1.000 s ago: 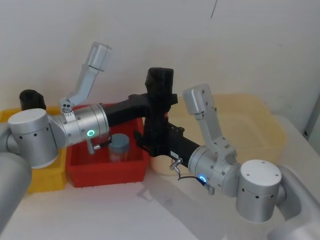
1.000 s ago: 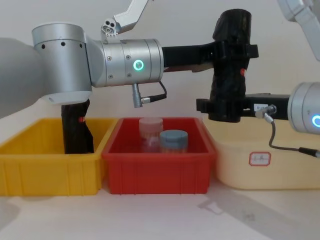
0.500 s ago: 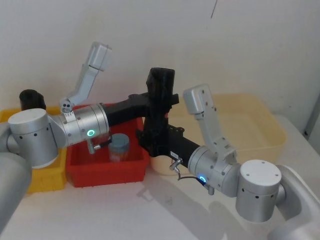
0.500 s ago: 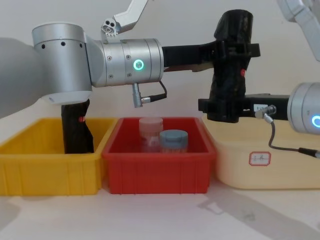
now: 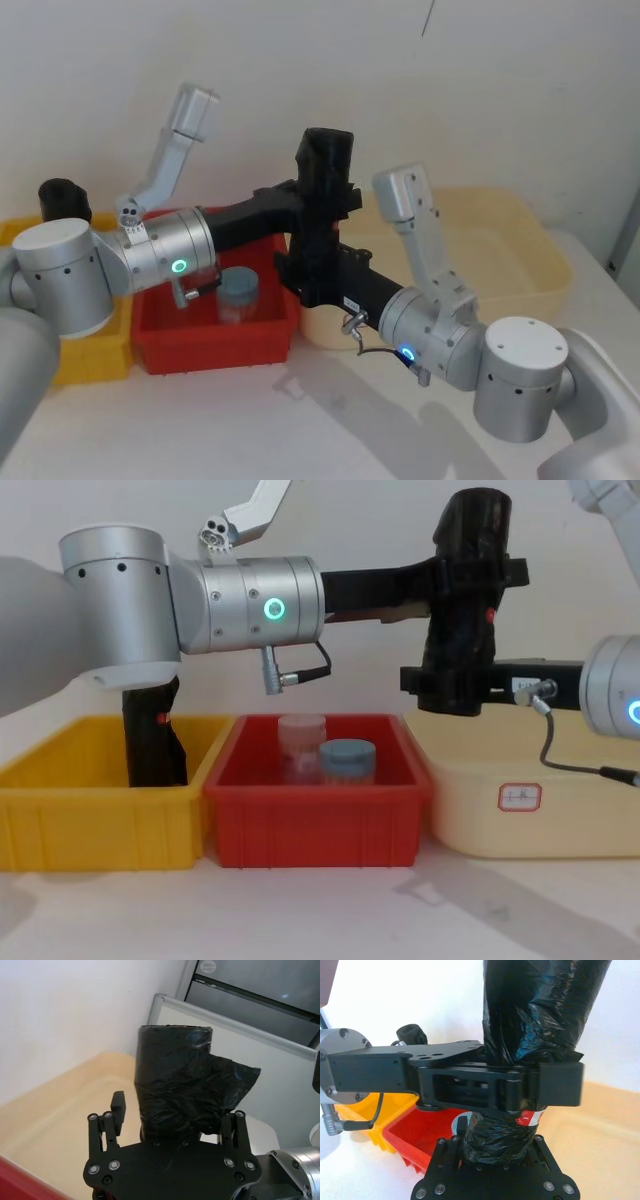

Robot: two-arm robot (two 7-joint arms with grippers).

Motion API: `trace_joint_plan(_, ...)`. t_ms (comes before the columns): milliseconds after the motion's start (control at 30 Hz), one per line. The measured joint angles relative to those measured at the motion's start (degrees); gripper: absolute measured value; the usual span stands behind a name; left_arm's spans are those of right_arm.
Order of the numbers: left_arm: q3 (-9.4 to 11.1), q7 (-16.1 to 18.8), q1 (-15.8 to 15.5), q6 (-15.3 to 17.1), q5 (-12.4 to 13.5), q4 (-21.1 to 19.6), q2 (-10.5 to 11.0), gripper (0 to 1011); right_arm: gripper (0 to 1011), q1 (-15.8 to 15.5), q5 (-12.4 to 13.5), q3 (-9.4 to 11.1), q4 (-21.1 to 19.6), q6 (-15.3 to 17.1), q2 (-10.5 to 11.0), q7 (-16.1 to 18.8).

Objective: Pick up the garbage bag with the one hand and transfer it to the other hand.

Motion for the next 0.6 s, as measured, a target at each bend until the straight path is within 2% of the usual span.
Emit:
trace_joint_plan(100, -0.48, 0.62, 0.7, 0.68, -0.6, -1.27, 0.48, 1001, 488, -0.02, 0.18, 0.12, -0.13, 0.04, 0.08, -0.36)
trace_joint_plan(600, -3.4, 3.0, 4.49, 2.85, -4.12, -8.29, 2.73, 1001, 488, 1.06, -0.06, 0.1, 1.85, 0.04, 0.59, -1.13)
